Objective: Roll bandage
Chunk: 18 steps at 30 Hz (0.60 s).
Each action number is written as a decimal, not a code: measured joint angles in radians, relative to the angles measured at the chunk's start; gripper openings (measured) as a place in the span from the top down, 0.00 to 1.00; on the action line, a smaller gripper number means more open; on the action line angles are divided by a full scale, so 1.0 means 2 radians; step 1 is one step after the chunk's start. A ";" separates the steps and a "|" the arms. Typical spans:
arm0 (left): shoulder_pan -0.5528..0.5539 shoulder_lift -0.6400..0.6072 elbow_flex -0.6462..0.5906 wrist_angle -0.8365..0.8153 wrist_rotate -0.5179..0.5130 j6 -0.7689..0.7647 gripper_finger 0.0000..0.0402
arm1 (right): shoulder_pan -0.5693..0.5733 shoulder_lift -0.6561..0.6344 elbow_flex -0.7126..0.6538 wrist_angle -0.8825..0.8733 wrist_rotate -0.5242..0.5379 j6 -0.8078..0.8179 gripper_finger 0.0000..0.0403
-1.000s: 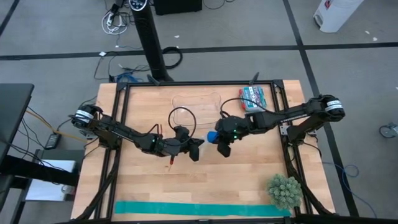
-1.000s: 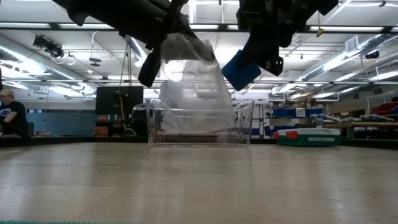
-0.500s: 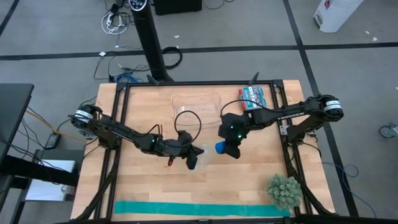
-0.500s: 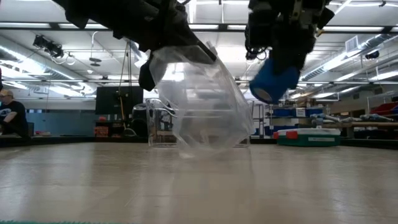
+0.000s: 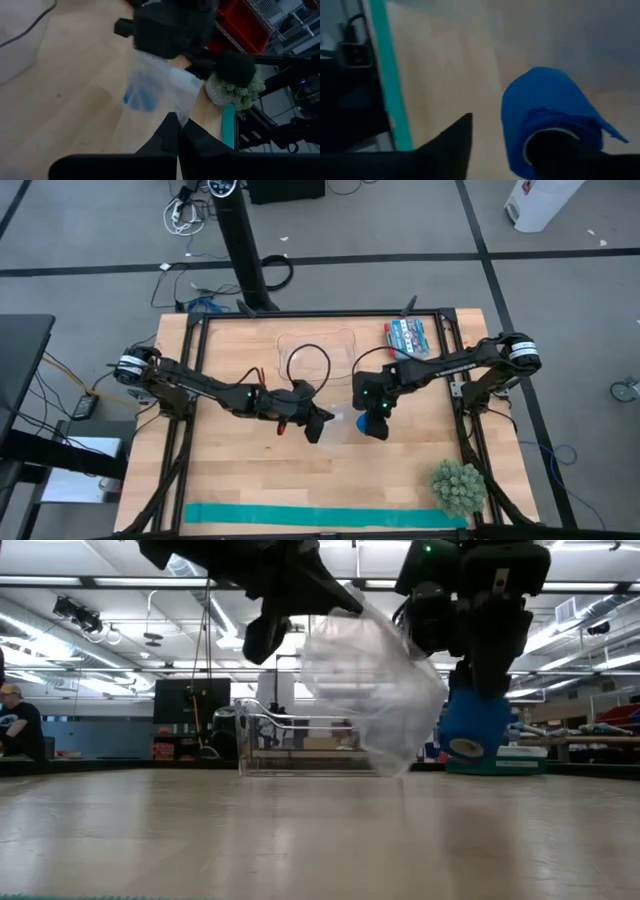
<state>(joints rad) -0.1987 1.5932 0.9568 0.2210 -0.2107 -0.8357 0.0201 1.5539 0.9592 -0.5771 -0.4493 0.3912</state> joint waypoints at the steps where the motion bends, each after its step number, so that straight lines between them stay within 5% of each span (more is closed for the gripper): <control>1: 0.002 -0.001 0.002 -0.006 0.001 0.004 0.99 | -0.001 0.000 0.000 -0.001 0.010 -0.003 0.53; 8: 0.011 -0.024 0.001 -0.079 0.004 0.021 0.99 | -0.009 -0.012 0.000 -0.014 0.004 -0.017 0.33; 18: 0.021 -0.043 0.000 -0.099 0.019 0.037 0.99 | -0.014 -0.008 0.029 -0.066 -0.032 0.010 0.36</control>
<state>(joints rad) -0.1576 1.5068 0.9572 0.0229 -0.1724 -0.7612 -0.0086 1.5380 1.0179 -0.7090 -0.5130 0.4103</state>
